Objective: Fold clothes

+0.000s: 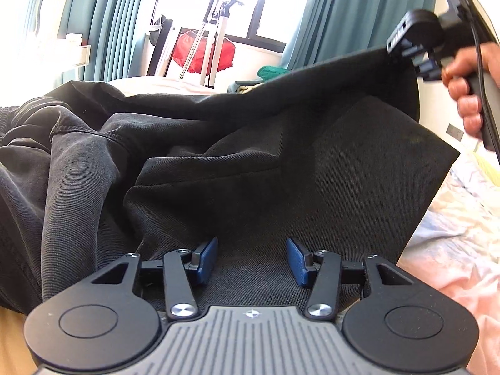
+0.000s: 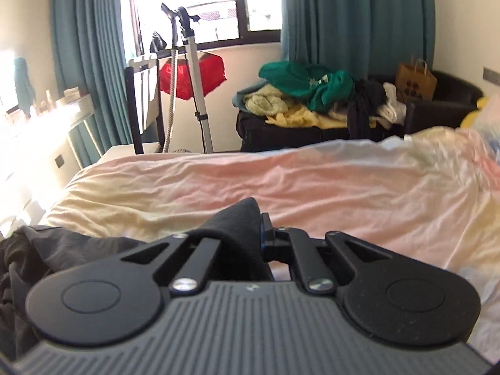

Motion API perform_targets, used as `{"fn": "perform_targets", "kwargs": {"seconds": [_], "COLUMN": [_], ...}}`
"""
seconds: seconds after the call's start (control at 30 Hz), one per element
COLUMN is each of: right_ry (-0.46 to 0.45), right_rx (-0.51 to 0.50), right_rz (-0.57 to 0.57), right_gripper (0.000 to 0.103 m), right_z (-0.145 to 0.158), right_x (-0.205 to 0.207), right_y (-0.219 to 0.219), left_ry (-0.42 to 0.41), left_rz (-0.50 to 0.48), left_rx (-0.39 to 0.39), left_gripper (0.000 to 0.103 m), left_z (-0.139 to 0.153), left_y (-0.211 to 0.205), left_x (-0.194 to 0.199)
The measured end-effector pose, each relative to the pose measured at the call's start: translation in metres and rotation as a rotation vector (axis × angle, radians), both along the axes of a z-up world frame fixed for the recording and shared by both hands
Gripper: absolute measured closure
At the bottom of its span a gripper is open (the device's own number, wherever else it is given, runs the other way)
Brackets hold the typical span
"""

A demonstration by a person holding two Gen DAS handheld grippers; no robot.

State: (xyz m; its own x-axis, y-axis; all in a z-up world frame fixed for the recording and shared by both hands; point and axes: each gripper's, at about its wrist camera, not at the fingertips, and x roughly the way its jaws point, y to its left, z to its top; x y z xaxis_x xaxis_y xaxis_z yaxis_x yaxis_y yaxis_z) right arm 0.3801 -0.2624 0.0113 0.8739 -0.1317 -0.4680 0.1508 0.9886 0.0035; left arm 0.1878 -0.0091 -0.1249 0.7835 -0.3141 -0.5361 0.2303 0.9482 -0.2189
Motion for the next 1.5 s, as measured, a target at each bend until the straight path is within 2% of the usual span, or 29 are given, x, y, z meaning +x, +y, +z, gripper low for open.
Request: {"fn": "perform_targets", "kwargs": {"seconds": [0.03, 0.1, 0.23, 0.4, 0.5, 0.53, 0.6, 0.67, 0.7, 0.73, 0.77, 0.8, 0.83, 0.87, 0.97, 1.03, 1.1, 1.27, 1.4, 1.5], "right_ry": [-0.024, -0.042, -0.046, -0.042, -0.003, 0.027, 0.088, 0.053, 0.020, 0.008, 0.011, 0.017, 0.021, 0.026, 0.049, 0.068, 0.059, 0.041, 0.029, 0.046], "right_rx": [-0.090, -0.197, -0.405, -0.538, -0.542, -0.523, -0.422, -0.322, -0.222, -0.133, -0.058, 0.000, 0.046, 0.091, 0.217, 0.254, 0.285, 0.470, 0.652, 0.830], "right_rz": [0.023, 0.047, 0.034, -0.016, -0.049, -0.057, -0.061, -0.069, -0.062, -0.050, -0.044, -0.045, -0.051, -0.057, -0.070, -0.059, -0.070, -0.099, -0.116, -0.123], "right_gripper": [0.097, 0.097, 0.097, 0.097, 0.096, 0.096, 0.095, 0.093, 0.091, 0.081, 0.064, 0.055, 0.037, 0.025, 0.024, 0.024, 0.024, 0.024, 0.023, 0.022], "right_z": [0.014, 0.033, 0.040, 0.019, -0.016, -0.028, -0.061, -0.080, -0.087, -0.091, -0.094, -0.095, -0.093, -0.090, -0.082, -0.075, -0.066, -0.060, -0.080, -0.107], "right_x": [0.007, 0.028, 0.087, 0.167, 0.203, 0.211, 0.224, 0.218, 0.209, 0.203, 0.197, 0.191, 0.182, 0.173, 0.143, 0.115, 0.077, -0.032, -0.118, -0.151], "right_y": [0.010, 0.018, 0.025, 0.020, 0.014, 0.011, 0.002, -0.007, -0.015, -0.022, -0.028, -0.032, -0.036, -0.040, -0.048, -0.046, -0.043, -0.050, -0.061, -0.076], "left_ry": [0.003, 0.009, 0.019, 0.011, 0.003, 0.000, -0.004, -0.004, -0.002, -0.004, -0.008, -0.014, -0.015, -0.014, -0.005, -0.018, -0.033, -0.072, -0.110, -0.141], "left_rz": [0.002, 0.006, 0.009, 0.007, 0.005, 0.004, -0.002, -0.014, -0.022, -0.028, -0.028, -0.027, -0.024, -0.021, -0.010, -0.002, 0.006, 0.026, 0.023, 0.014], "left_rx": [-0.006, -0.015, -0.037, -0.044, -0.044, -0.045, -0.044, -0.048, -0.054, -0.060, -0.055, -0.046, -0.051, -0.061, -0.095, -0.087, -0.075, -0.044, -0.015, 0.009], "left_gripper": [0.053, 0.054, 0.054, 0.054, 0.054, 0.054, 0.053, 0.053, 0.053, 0.053, 0.053, 0.053, 0.053, 0.053, 0.053, 0.053, 0.053, 0.053, 0.050, 0.049], "left_z": [0.000, 0.000, 0.001, -0.001, -0.003, -0.003, -0.002, 0.000, 0.002, 0.002, 0.003, 0.003, 0.004, 0.005, 0.010, 0.017, 0.024, 0.043, 0.056, 0.064], "left_y": [0.001, 0.003, 0.006, 0.007, 0.008, 0.008, 0.009, 0.010, 0.011, 0.013, 0.013, 0.013, 0.014, 0.015, 0.020, 0.022, 0.022, 0.024, 0.023, 0.020], "left_x": [0.001, 0.002, 0.005, 0.009, 0.013, 0.013, 0.012, 0.011, 0.009, 0.007, 0.005, 0.004, 0.004, 0.005, 0.004, -0.003, -0.012, -0.033, -0.059, -0.082]}}
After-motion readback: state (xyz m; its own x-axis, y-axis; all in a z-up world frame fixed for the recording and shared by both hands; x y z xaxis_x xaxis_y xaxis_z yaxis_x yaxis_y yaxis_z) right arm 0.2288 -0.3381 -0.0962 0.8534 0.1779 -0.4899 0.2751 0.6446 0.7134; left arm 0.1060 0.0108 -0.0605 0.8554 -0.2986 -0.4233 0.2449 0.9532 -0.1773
